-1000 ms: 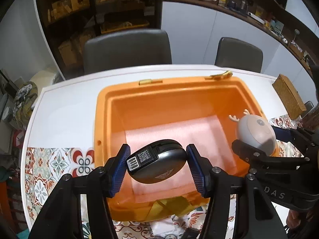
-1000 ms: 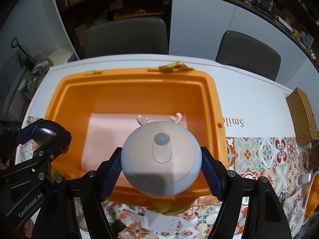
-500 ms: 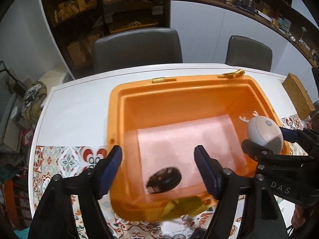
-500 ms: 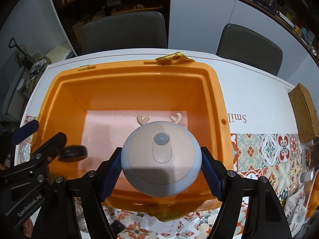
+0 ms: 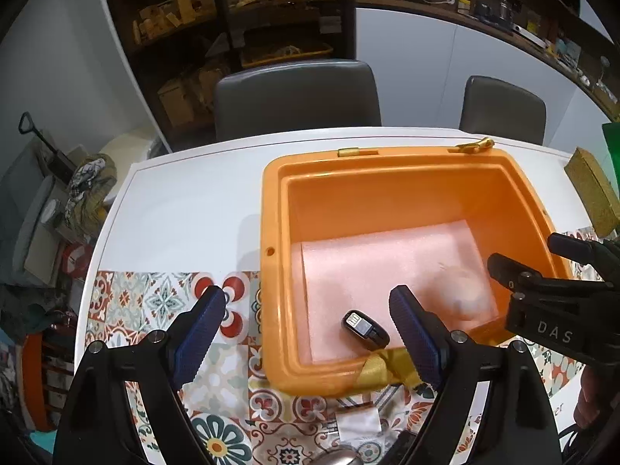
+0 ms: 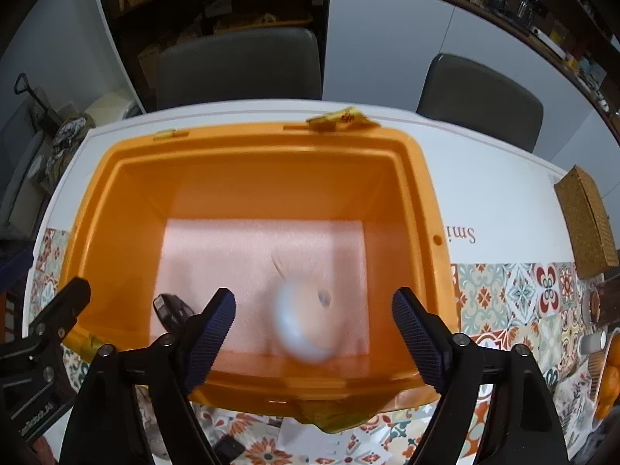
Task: Organize rigid objects
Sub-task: 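Open the left tool to drop the puck while the right tool releases the lamp into the crate, then withdraw both open tools from the crate back over the table, then lower the right tool onto the black clip device and close it, then lower the left tool onto the silver egg-shaped device and close it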
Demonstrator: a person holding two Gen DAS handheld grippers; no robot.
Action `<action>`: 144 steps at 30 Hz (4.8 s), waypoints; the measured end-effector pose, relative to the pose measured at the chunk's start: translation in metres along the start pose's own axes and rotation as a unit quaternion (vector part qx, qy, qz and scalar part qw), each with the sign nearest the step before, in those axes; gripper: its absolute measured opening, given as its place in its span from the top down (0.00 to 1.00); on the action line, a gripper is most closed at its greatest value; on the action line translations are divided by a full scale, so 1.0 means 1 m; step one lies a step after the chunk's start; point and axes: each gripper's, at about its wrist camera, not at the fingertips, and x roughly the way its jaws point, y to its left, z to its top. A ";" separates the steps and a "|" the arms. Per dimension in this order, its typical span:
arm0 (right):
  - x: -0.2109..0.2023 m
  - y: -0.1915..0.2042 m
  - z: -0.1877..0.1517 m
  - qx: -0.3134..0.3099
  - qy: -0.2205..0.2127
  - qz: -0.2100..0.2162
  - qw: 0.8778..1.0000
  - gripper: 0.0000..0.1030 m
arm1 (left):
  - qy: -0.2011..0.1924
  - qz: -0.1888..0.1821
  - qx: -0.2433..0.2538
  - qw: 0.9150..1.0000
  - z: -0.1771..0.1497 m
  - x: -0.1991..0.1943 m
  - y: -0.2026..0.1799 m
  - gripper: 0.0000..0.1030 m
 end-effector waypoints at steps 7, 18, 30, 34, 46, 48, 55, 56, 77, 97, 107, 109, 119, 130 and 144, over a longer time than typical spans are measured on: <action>-0.022 -0.001 -0.014 0.003 -0.014 0.004 1.000 0.19 | -0.010 -0.004 -0.008 1.000 -0.012 -0.017 0.002 0.06; -0.060 -0.001 -0.046 0.009 -0.047 0.018 0.999 0.19 | -0.004 -0.018 -0.039 0.999 -0.032 -0.035 0.012 0.04; -0.088 0.010 -0.082 0.004 -0.068 0.034 0.997 0.19 | -0.016 -0.010 -0.040 0.999 -0.062 -0.061 0.016 0.04; -0.093 0.012 -0.095 0.006 -0.072 0.040 0.997 0.19 | -0.015 -0.008 -0.048 0.999 -0.072 -0.066 0.019 0.04; -0.095 0.020 -0.128 -0.018 -0.071 0.063 0.995 0.19 | 0.002 0.004 -0.087 0.996 -0.115 -0.071 0.030 0.04; -0.093 0.021 -0.132 -0.023 -0.069 0.064 0.995 0.19 | 0.007 0.006 -0.092 0.996 -0.122 -0.070 0.029 0.04; -0.087 0.026 -0.148 -0.038 -0.062 0.083 0.994 0.19 | 0.024 0.022 -0.120 0.992 -0.146 -0.069 0.033 0.04; -0.085 0.027 -0.150 -0.041 -0.060 0.085 0.994 0.19 | 0.025 0.025 -0.128 0.991 -0.151 -0.070 0.034 0.04; -0.043 0.059 -0.187 -0.138 0.006 0.157 0.978 0.19 | 0.124 0.054 -0.244 0.960 -0.229 -0.044 0.048 0.04; 0.019 0.095 -0.199 -0.258 0.097 0.139 0.951 0.19 | 0.182 0.096 -0.239 0.949 -0.267 -0.008 0.040 0.04; 0.047 0.105 -0.199 -0.291 0.117 0.128 0.941 0.19 | 0.199 0.103 -0.231 0.947 -0.270 0.009 0.034 0.04; 0.052 0.105 -0.199 -0.294 0.119 0.124 0.940 0.19 | 0.203 0.103 -0.230 0.946 -0.270 0.013 0.032 0.04; 0.064 0.112 -0.199 -0.309 0.113 0.130 0.935 0.21 | 0.209 0.101 -0.221 0.947 -0.272 0.021 0.026 0.04; 0.057 0.110 -0.209 -0.285 0.097 0.122 0.946 0.27 | 0.199 0.090 -0.207 0.954 -0.270 0.016 0.023 0.04; 0.010 0.055 -0.211 -0.163 0.056 0.102 0.980 0.27 | 0.158 0.038 -0.162 0.973 -0.260 0.001 0.014 0.05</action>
